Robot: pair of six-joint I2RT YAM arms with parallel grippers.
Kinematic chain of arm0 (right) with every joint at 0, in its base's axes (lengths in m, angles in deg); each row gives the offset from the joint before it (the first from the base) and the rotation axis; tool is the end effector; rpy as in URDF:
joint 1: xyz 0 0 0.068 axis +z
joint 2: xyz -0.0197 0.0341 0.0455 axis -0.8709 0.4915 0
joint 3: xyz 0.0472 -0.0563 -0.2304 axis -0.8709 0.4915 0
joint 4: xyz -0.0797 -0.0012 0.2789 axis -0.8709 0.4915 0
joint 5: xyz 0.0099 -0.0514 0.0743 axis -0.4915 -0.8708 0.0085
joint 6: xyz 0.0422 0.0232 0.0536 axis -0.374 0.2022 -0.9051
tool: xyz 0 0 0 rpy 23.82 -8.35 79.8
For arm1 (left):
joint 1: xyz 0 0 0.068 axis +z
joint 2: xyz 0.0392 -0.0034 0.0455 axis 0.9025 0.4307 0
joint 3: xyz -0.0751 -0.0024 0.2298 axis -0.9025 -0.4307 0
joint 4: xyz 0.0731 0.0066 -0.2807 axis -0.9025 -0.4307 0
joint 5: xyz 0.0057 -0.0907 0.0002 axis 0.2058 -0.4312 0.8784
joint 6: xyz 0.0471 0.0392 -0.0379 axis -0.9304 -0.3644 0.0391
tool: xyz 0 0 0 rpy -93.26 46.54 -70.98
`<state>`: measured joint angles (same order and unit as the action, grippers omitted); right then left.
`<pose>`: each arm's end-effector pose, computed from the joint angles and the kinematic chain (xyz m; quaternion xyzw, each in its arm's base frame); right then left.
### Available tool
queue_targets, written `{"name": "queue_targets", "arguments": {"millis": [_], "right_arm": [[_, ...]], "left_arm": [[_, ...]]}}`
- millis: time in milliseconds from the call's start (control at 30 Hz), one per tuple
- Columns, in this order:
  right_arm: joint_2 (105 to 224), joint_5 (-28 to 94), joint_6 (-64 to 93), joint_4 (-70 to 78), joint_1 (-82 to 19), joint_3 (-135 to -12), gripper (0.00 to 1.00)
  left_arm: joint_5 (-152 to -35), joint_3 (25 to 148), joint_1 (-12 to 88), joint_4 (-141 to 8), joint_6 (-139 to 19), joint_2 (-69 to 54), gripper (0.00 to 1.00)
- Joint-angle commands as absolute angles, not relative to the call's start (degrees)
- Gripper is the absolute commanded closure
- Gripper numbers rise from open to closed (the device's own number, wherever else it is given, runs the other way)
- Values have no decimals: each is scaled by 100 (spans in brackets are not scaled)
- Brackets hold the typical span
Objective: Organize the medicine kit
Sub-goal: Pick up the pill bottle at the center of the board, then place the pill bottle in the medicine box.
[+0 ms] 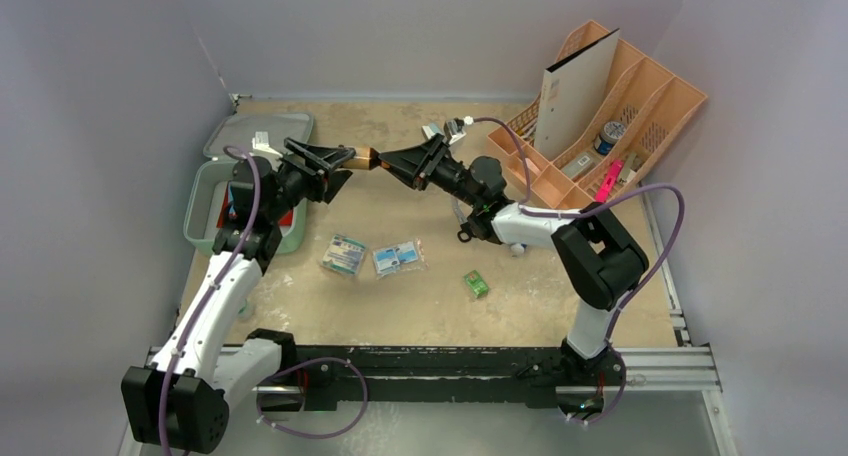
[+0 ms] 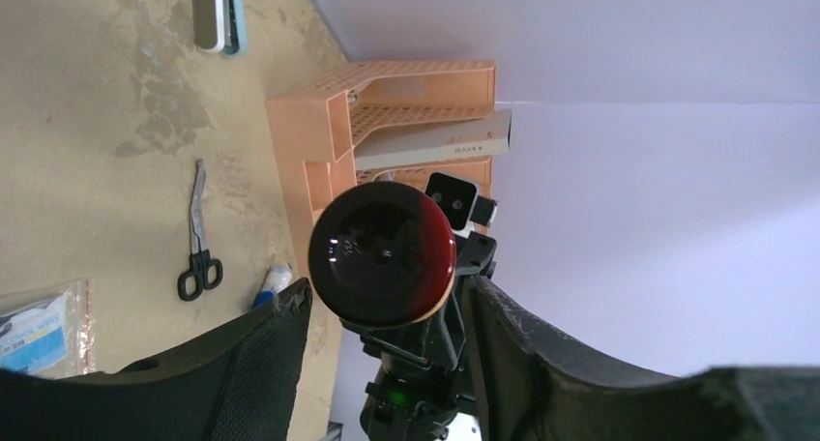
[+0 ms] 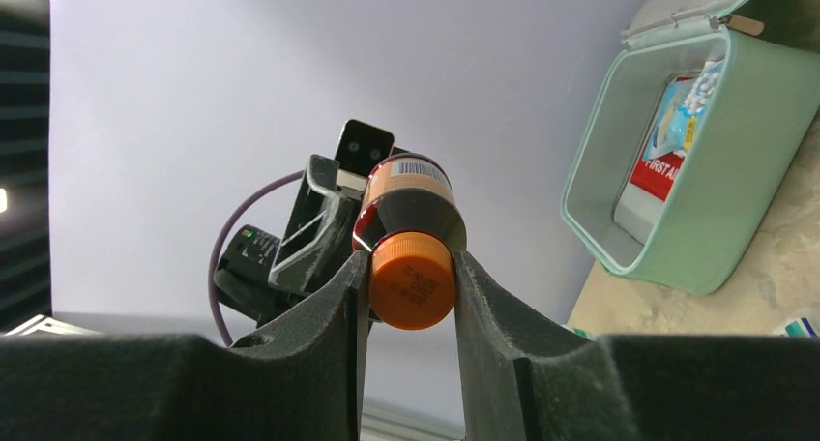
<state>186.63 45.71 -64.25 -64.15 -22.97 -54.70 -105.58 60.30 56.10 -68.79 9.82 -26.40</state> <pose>0.3257 0.2772 0.2310 0.0886 0.5646 0.7634 0.3010 0.2939 -0.0642 0.2912 -0.3621 0.6749 -0.5405 0.3483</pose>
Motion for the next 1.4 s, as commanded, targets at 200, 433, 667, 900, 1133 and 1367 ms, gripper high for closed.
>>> {"name": "queue_targets", "arguments": {"millis": [200, 433, 667, 900, 1133, 1367], "right_arm": [[18690, 4805, -6501, -7052, -2106, -5754, 100], [18904, 4840, -6514, -7067, -1969, -5794, 100], [18740, 4922, -6212, -6732, -1969, -5625, 85], [18087, 4970, -5570, -5913, -2028, -5169, 17], [17433, 5062, -5206, -5323, -2162, -4669, 1], [16867, 5300, -4924, -4884, -2471, -4324, 1]], "left_arm": [[-9931, 6217, 5601, -7207, 1489, -2746, 40], [-9945, 5988, 5603, -6942, 1814, -2770, 61], [-9629, 6201, 5649, -7678, 1101, -2873, 84], [-10761, 6355, 6866, -8048, 561, -2568, 88], [-11221, 6867, 8241, -9234, -758, -1865, 88], [-10162, 7219, 8853, -10216, -1471, -1490, 82]]}}
